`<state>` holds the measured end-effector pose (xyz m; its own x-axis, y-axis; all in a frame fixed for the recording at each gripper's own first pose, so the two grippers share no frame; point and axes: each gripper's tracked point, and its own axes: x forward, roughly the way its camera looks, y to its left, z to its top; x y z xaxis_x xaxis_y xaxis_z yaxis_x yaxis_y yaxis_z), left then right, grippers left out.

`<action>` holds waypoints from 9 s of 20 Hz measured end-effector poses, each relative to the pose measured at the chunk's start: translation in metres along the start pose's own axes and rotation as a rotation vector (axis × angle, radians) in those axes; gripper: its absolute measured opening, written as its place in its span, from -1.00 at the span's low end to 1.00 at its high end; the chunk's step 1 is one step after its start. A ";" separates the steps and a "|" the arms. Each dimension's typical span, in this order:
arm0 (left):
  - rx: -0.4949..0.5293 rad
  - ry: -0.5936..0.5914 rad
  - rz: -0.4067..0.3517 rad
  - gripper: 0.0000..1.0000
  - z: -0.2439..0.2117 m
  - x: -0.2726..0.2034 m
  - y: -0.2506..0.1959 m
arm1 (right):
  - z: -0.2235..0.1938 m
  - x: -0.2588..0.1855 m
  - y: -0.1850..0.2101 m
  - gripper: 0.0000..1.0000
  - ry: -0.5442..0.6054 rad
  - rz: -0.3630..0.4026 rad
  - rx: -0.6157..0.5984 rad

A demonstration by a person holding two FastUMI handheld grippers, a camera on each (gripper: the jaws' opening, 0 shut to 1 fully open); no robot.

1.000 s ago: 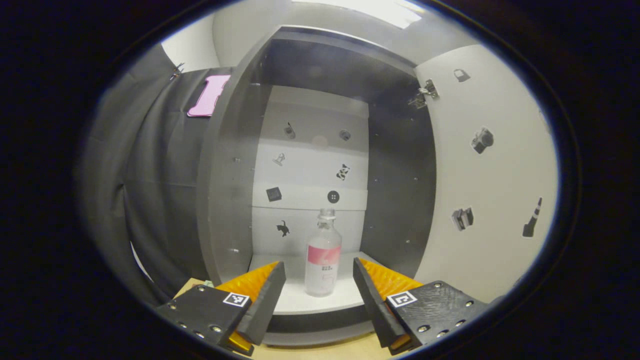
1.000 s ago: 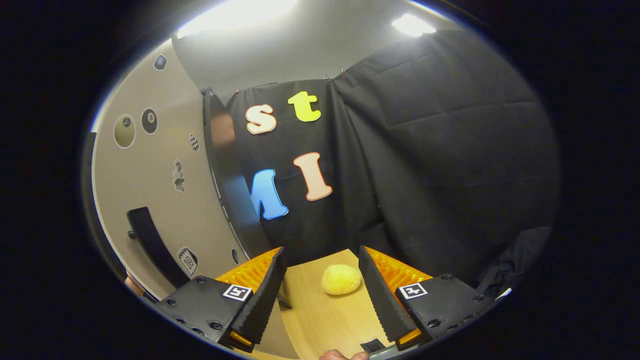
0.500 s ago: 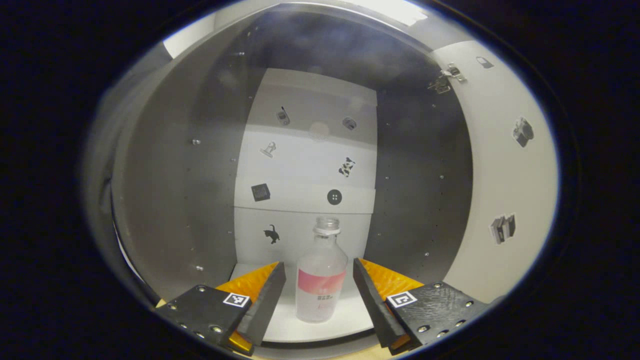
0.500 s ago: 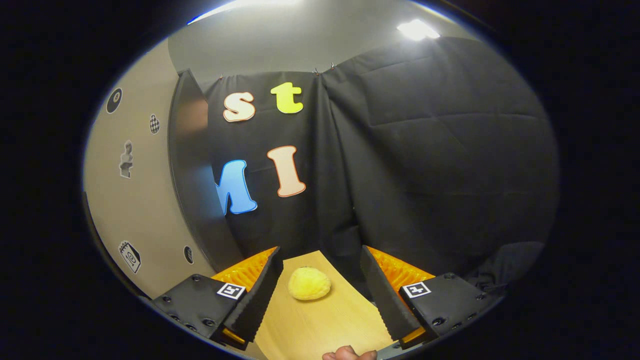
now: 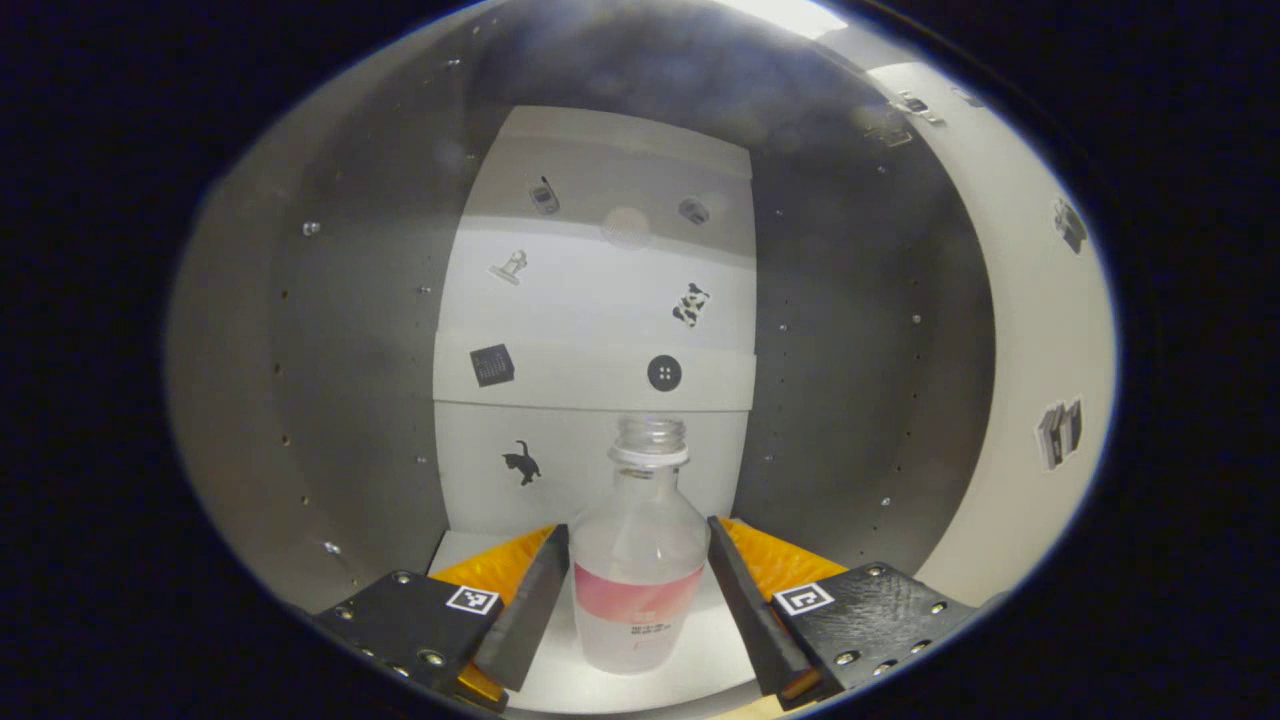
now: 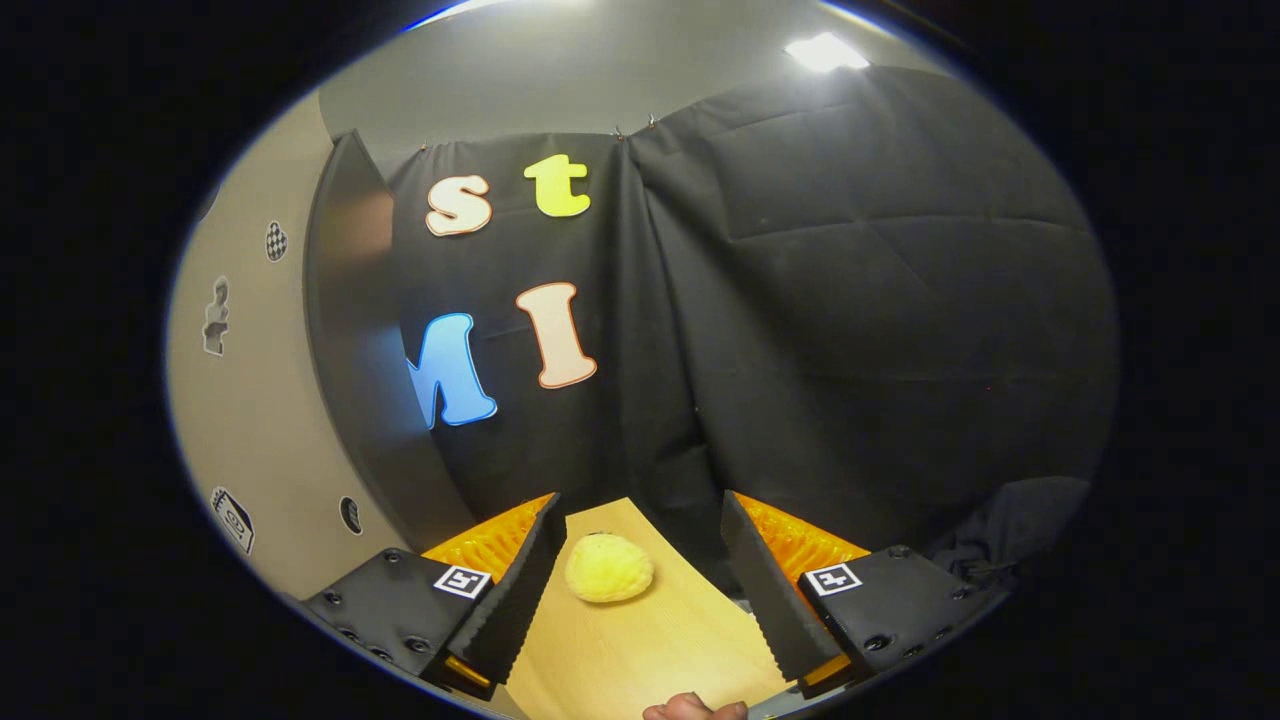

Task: Open the cabinet door with the right hand, grasp the bottle in the cabinet with the left hand and place it on the coaster, then close the cabinet door with the right hand.

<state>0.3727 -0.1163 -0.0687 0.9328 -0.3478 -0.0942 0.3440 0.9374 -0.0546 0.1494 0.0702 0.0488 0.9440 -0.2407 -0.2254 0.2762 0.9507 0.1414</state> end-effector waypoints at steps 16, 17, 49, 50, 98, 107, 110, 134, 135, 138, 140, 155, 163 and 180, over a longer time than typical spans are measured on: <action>-0.010 -0.008 -0.009 0.43 0.003 -0.018 -0.011 | 0.001 0.009 0.008 0.96 0.007 0.073 -0.023; -0.003 -0.013 -0.005 0.43 0.004 -0.026 -0.011 | 0.001 0.010 0.010 0.96 0.007 0.091 -0.027; 0.101 0.063 0.219 0.38 -0.210 -0.365 0.030 | -0.020 -0.042 0.043 0.96 0.034 0.363 -0.093; 0.069 0.085 0.224 0.39 -0.229 -0.365 0.032 | -0.023 -0.043 0.041 0.96 0.044 0.363 -0.113; 0.205 0.076 0.311 0.59 -0.181 -0.380 0.018 | -0.048 -0.061 0.024 0.86 0.160 0.297 -0.128; 0.066 0.015 0.457 0.59 -0.095 -0.409 -0.020 | -0.030 -0.041 0.036 0.96 0.087 0.400 -0.154; 0.078 -0.016 0.492 0.63 -0.068 -0.419 -0.031 | -0.029 -0.041 0.043 0.96 0.092 0.441 -0.151; -0.055 0.139 0.330 0.60 -0.044 -0.429 0.019 | 0.009 -0.054 0.082 0.84 -0.046 0.417 -0.105; -0.064 0.141 0.331 0.60 -0.046 -0.432 0.023 | 0.008 -0.055 0.081 0.94 -0.043 0.409 -0.107; -0.063 0.144 0.347 0.63 -0.048 -0.438 0.040 | 0.008 -0.057 0.083 0.83 -0.047 0.398 -0.126; -0.066 0.146 0.352 0.64 -0.050 -0.439 0.050 | 0.008 -0.058 0.083 0.92 -0.055 0.399 -0.150; 0.009 0.131 0.382 0.63 -0.046 -0.442 0.118 | -0.008 -0.076 0.139 0.92 -0.007 0.530 -0.142; -0.002 0.152 0.373 0.59 -0.055 -0.446 0.149 | -0.014 -0.081 0.175 0.92 -0.019 0.577 -0.120; 0.047 0.098 0.245 0.63 -0.035 -0.430 0.115 | -0.029 -0.081 0.187 0.95 -0.028 0.538 -0.123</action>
<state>0.0074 0.1403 -0.0689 0.9750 -0.1082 -0.1943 0.1158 0.9929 0.0282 0.1193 0.2730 0.0659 0.9511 0.2817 -0.1266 -0.2679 0.9565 0.1155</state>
